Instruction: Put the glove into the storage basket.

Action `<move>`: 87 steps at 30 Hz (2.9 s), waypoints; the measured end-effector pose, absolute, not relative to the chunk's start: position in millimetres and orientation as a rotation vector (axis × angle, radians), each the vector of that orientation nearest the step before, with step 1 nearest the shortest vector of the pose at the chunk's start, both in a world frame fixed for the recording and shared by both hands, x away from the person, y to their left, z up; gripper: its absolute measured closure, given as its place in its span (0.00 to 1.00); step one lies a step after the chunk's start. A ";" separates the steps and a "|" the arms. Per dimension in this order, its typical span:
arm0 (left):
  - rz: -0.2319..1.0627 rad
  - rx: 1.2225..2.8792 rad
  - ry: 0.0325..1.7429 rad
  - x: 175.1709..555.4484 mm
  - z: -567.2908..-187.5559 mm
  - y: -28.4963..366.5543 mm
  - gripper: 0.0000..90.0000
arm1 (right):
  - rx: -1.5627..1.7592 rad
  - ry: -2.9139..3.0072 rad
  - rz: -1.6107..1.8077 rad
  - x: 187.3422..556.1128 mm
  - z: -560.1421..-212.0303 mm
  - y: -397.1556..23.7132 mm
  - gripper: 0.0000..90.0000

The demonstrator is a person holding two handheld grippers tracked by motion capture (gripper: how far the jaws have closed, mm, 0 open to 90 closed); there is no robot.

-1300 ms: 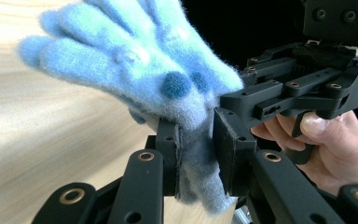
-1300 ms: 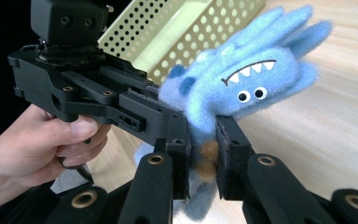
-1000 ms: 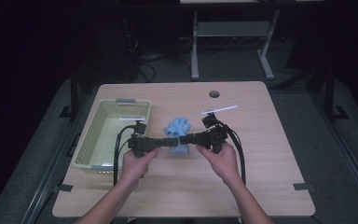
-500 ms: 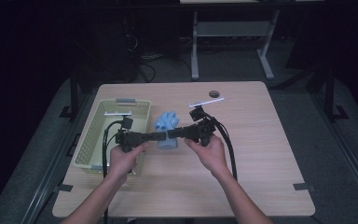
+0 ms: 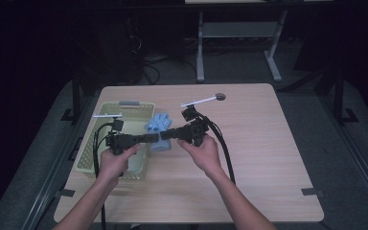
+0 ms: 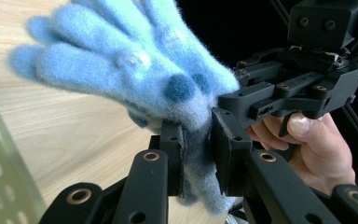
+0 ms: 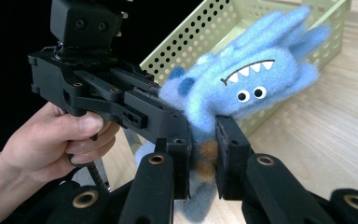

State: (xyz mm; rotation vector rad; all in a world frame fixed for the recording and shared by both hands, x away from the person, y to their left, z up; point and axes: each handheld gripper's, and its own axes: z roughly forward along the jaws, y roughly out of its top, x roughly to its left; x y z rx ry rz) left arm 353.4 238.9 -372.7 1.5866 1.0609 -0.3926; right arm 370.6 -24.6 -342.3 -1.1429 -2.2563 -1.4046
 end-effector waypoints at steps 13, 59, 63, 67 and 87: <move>-0.395 1.564 1.085 355.1 -372.7 260.0 0.86 | -1.121 -2.261 -1.404 376.9 -343.2 -4.2 0.86; -0.313 1.597 1.173 353.0 -370.2 333.8 0.92 | -1.043 -2.223 -1.391 392.4 -354.0 74.0 0.86; -0.302 1.608 1.185 353.4 -371.6 337.9 0.92 | -1.048 -2.216 -1.387 393.3 -357.3 79.2 0.86; -0.298 1.613 1.208 354.0 -372.5 342.3 0.93 | -1.052 -2.207 -1.386 395.1 -361.8 85.3 0.86; -0.316 1.689 1.286 371.4 -389.2 356.0 0.92 | -1.101 -2.174 -1.330 408.8 -388.2 105.4 0.86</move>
